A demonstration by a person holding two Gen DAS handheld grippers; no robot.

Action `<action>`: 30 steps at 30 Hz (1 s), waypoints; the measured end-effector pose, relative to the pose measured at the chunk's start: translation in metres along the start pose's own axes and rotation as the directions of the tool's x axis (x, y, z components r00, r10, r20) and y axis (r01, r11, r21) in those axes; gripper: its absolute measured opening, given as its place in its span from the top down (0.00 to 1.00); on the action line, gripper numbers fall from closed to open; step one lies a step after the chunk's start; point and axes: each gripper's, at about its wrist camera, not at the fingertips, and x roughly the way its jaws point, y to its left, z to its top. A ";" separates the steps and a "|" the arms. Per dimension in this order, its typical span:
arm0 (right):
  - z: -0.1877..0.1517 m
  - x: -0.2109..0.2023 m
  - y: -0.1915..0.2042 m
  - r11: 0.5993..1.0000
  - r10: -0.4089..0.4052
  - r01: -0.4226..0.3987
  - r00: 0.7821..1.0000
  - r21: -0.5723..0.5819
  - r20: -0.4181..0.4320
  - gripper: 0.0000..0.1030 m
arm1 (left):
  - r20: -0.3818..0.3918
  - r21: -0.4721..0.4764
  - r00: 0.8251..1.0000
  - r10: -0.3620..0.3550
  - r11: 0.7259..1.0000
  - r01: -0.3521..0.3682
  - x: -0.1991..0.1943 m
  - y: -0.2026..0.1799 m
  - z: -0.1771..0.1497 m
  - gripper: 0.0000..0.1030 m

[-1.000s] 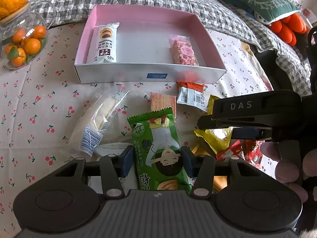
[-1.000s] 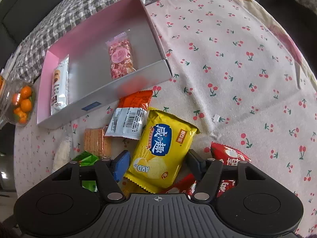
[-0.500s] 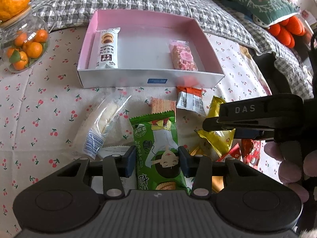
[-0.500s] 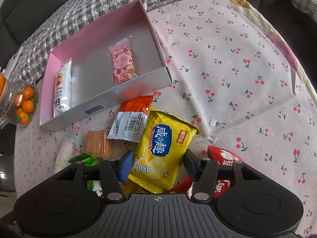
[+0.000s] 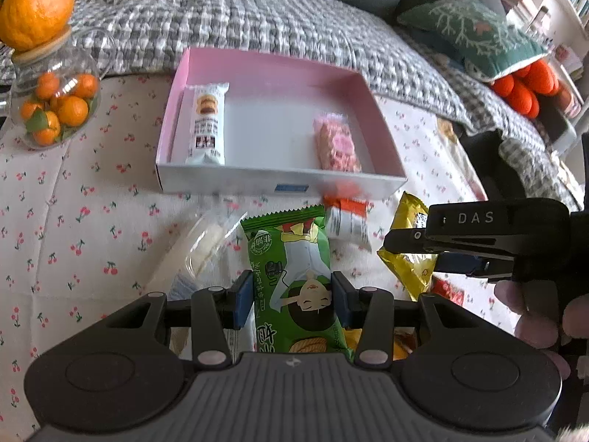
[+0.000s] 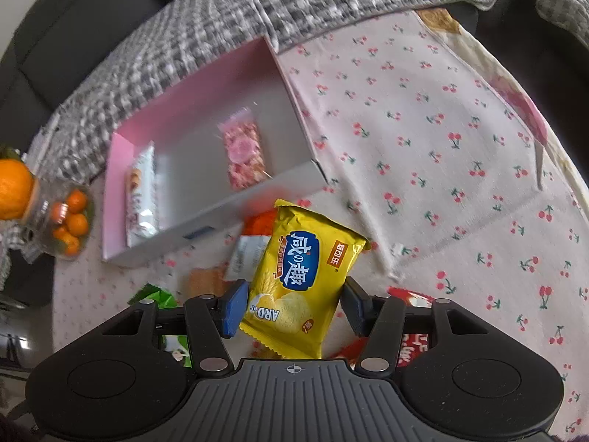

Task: Organize snacks
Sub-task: 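Carry both bags into the pink box and open both tools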

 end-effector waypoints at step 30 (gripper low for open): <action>0.108 0.044 0.048 0.976 0.215 -0.216 0.966 -0.014 0.146 0.47 | 0.148 -0.040 0.989 -0.002 0.999 0.007 0.058 0.020 0.089 0.60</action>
